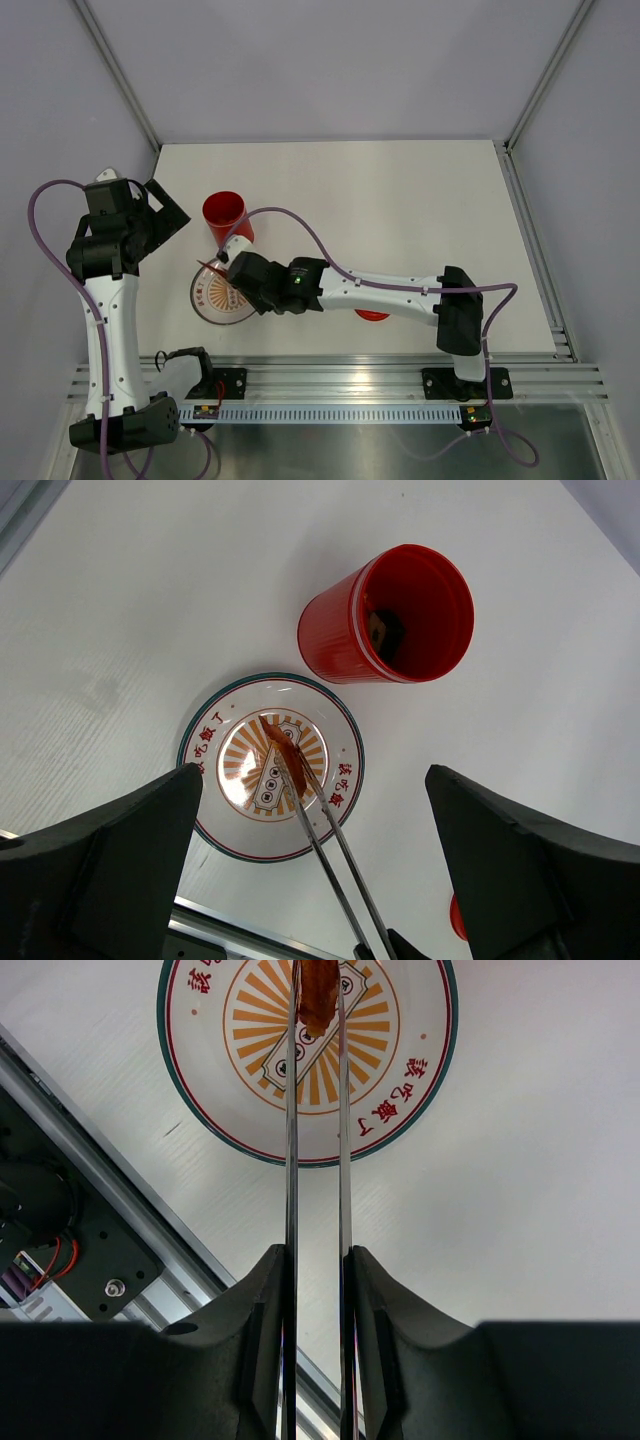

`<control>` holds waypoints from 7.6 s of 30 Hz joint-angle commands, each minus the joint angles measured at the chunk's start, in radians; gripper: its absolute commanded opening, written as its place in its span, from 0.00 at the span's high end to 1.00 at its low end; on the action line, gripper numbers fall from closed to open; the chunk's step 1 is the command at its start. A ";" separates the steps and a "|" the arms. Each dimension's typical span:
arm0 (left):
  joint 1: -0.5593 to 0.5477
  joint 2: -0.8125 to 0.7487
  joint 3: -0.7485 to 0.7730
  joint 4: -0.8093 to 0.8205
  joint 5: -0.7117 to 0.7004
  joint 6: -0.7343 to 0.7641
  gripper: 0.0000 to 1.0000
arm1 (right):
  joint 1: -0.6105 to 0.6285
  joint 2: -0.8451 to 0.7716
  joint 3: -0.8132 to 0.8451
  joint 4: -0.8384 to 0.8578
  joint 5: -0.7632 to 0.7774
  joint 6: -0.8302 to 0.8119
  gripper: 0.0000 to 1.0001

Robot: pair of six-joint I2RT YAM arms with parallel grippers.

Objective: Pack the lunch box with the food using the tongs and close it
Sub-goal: Pick up the fake food from the plate, then place the fake food in the packing box, then place the clamp at the center of the board, then move the box lid to the center of the board, then pick up the box lid from the center of the board.

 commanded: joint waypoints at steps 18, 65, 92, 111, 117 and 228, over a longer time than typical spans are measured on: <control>0.005 -0.038 0.173 -0.029 0.069 0.000 0.01 | -0.096 -0.141 0.113 0.034 0.154 -0.075 1.00; 0.005 -0.034 0.157 -0.029 0.045 0.010 0.01 | -0.227 0.065 0.276 0.100 0.019 -0.109 0.59; 0.005 -0.031 0.124 -0.015 0.048 0.004 0.01 | -0.227 -0.067 0.265 0.093 -0.019 -0.103 0.96; 0.005 -0.023 0.069 0.013 0.065 -0.001 0.01 | -0.356 -0.313 -0.276 0.212 0.277 -0.008 0.99; 0.005 -0.018 0.057 0.017 0.073 -0.003 0.01 | -0.416 -0.258 -0.416 0.293 0.291 0.058 0.97; -1.159 0.888 0.227 -0.025 -0.337 -0.907 0.27 | -0.889 -0.839 -0.847 -0.087 -0.107 0.253 0.20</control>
